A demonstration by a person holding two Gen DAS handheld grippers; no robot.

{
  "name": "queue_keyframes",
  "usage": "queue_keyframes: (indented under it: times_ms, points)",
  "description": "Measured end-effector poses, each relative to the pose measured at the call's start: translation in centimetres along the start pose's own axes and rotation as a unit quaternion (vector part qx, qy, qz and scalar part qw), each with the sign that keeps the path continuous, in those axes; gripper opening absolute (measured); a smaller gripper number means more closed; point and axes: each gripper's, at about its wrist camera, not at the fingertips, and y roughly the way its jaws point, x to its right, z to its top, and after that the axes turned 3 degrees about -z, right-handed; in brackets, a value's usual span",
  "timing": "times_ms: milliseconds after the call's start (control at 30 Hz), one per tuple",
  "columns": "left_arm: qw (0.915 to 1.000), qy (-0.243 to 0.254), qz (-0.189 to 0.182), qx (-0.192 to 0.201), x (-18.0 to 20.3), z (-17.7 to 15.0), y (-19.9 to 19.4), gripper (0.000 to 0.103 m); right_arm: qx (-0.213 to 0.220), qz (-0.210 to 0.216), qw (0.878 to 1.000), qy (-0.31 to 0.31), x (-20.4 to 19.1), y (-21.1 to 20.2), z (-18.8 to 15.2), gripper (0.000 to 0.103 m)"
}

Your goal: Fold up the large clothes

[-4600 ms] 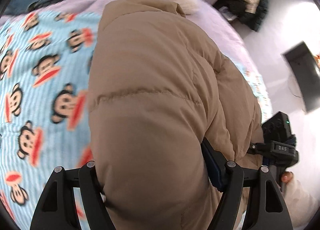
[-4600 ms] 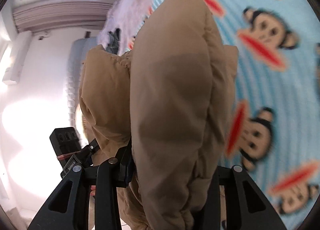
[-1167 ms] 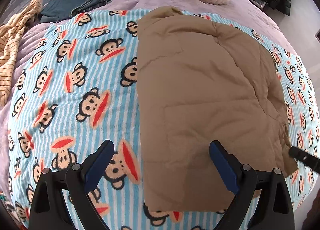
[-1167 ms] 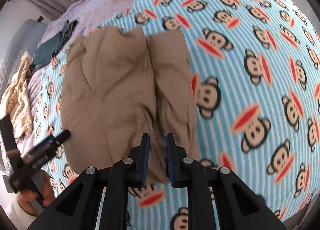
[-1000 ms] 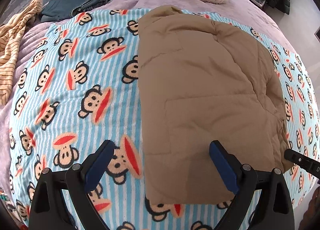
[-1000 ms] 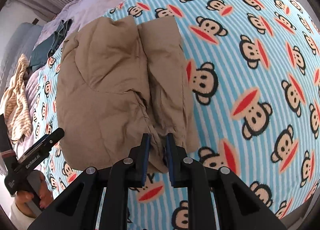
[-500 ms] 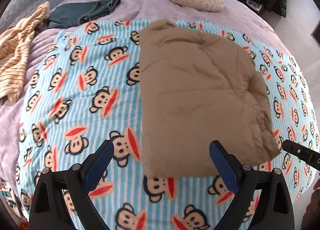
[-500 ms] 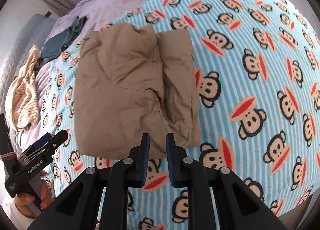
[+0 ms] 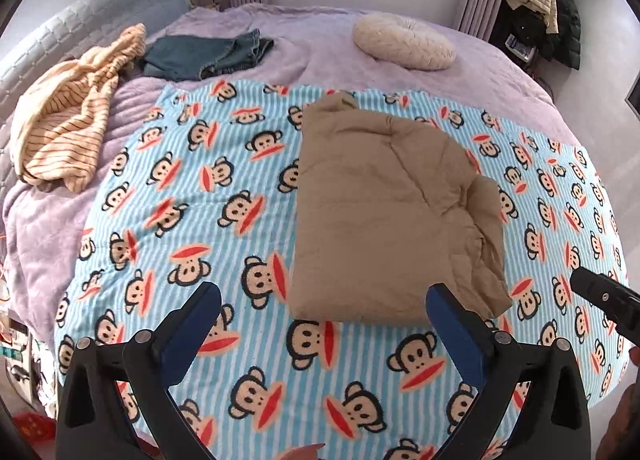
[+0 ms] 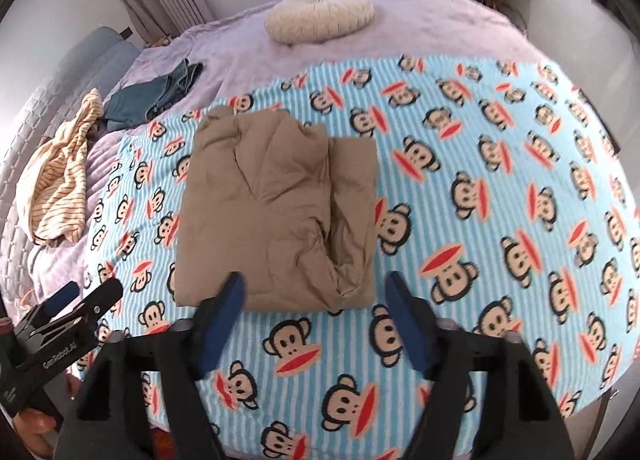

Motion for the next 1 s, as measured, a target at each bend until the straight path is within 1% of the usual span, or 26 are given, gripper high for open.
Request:
queue_keyframes:
  times_ms: [100,233,300,500,1000]
  points:
    - [0.9999,0.002,-0.001,0.013,0.3,0.0,-1.1,0.103,0.024,-0.015,1.0,-0.01,-0.3,-1.3,0.1,0.087]
    - [0.9997,0.004,0.004,0.024,0.7,0.2,-2.1,0.103,0.032,-0.029,0.999,-0.02,-0.7,-2.2,0.1,0.087]
    - [0.9997,0.001,0.0,0.026,0.7,0.2,-2.5,0.103,0.033,-0.031,0.999,-0.02,-0.7,-2.4,0.0,0.087]
    - [0.9993,-0.001,0.016,0.032,0.6,0.3,-3.3,0.103,0.035,-0.037,0.998,-0.024,-0.9,-2.9,-0.1,0.087]
    - [0.9992,-0.001,0.013,0.037,1.0,0.4,-4.2,0.103,0.035,-0.035,0.998,-0.025,-0.8,-3.2,-0.1,0.087]
